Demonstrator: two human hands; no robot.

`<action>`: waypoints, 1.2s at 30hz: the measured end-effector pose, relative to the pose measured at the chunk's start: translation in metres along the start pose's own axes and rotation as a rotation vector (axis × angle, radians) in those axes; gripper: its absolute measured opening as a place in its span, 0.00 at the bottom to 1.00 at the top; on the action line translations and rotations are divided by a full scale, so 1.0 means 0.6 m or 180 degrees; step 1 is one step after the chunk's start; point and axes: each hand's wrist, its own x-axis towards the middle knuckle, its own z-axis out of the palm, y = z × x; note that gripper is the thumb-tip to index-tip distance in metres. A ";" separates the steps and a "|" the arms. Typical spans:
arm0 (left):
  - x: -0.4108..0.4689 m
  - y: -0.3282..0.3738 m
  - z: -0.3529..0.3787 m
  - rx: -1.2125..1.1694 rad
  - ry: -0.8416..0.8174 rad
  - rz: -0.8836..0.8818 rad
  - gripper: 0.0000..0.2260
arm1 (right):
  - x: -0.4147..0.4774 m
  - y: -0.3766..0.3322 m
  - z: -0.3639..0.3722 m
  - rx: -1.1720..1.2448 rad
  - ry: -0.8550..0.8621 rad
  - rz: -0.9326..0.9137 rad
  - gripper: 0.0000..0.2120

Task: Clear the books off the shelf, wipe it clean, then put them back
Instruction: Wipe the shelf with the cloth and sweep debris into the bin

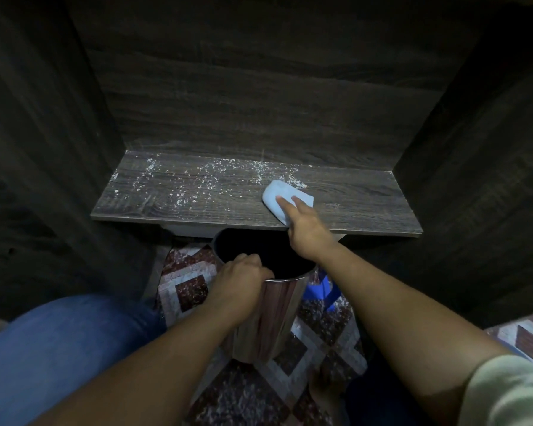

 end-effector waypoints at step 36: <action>0.029 0.017 0.016 -0.0268 -0.0089 0.0190 0.16 | -0.037 0.216 -0.095 -0.0196 0.1226 0.2304 0.24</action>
